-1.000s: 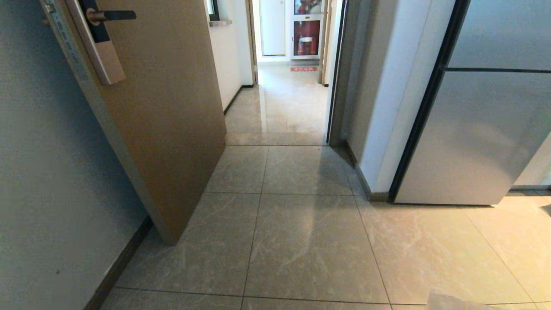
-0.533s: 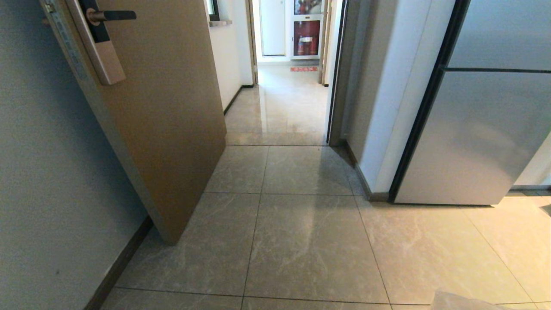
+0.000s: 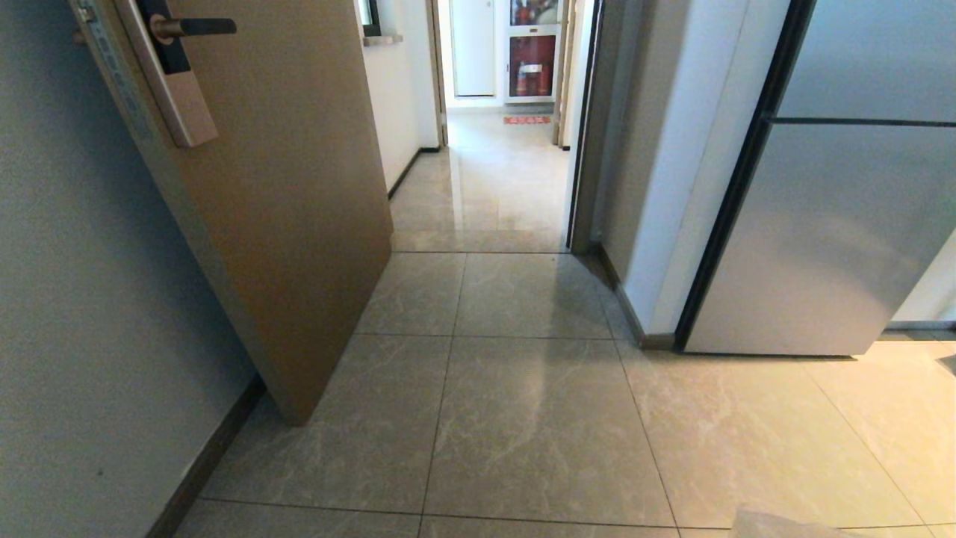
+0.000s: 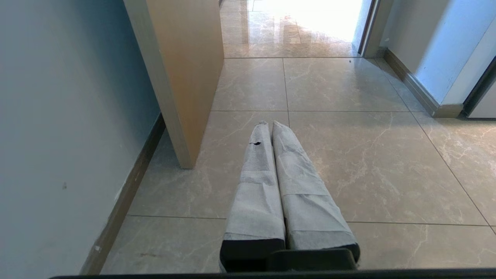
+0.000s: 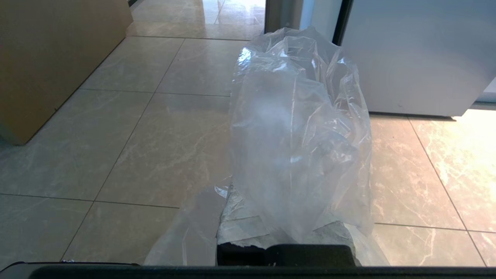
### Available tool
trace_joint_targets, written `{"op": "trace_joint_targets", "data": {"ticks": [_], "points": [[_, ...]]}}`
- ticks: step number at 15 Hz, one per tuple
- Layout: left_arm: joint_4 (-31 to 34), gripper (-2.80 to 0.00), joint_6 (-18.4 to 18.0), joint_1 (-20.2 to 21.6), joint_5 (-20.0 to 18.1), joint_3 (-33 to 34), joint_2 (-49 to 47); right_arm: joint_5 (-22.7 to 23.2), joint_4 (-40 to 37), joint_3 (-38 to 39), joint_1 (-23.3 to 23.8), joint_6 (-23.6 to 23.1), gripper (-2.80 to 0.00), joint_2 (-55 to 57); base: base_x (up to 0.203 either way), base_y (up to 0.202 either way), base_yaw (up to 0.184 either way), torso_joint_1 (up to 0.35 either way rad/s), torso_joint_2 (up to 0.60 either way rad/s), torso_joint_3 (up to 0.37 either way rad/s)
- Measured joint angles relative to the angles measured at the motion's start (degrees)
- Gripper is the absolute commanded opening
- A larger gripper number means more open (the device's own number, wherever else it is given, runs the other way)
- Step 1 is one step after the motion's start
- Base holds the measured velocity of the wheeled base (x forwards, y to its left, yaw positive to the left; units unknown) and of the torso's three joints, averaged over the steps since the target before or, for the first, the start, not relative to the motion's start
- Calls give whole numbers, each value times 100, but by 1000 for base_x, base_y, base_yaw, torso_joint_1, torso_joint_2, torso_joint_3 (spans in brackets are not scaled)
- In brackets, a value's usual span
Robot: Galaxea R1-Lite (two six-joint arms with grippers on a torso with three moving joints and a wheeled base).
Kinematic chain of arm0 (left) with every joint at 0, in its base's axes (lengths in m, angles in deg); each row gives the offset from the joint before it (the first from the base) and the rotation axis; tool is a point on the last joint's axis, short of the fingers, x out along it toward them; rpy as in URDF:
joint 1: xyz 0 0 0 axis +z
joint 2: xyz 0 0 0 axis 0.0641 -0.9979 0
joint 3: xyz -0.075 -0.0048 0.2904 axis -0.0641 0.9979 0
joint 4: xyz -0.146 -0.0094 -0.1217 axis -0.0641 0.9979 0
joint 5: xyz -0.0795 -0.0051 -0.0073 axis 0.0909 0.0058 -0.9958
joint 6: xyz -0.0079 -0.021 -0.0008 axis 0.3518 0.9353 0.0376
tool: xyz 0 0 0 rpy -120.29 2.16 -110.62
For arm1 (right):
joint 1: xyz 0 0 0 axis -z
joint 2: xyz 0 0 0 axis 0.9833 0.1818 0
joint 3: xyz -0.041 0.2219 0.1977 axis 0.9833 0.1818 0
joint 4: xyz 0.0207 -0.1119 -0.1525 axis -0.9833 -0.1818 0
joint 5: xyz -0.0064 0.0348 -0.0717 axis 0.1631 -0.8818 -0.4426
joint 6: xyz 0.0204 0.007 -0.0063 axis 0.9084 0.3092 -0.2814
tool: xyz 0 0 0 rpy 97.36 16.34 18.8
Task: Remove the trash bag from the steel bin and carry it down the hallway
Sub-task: Put the trash bag at the door
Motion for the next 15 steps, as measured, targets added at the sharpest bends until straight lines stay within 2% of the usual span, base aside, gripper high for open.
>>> {"op": "trace_joint_targets", "data": {"ticks": [15], "points": [[-1, -280, -7, 0, 3, 0, 0, 2, 0, -2, 0, -2, -280, 0, 0, 0, 0, 0, 0, 0]]}}
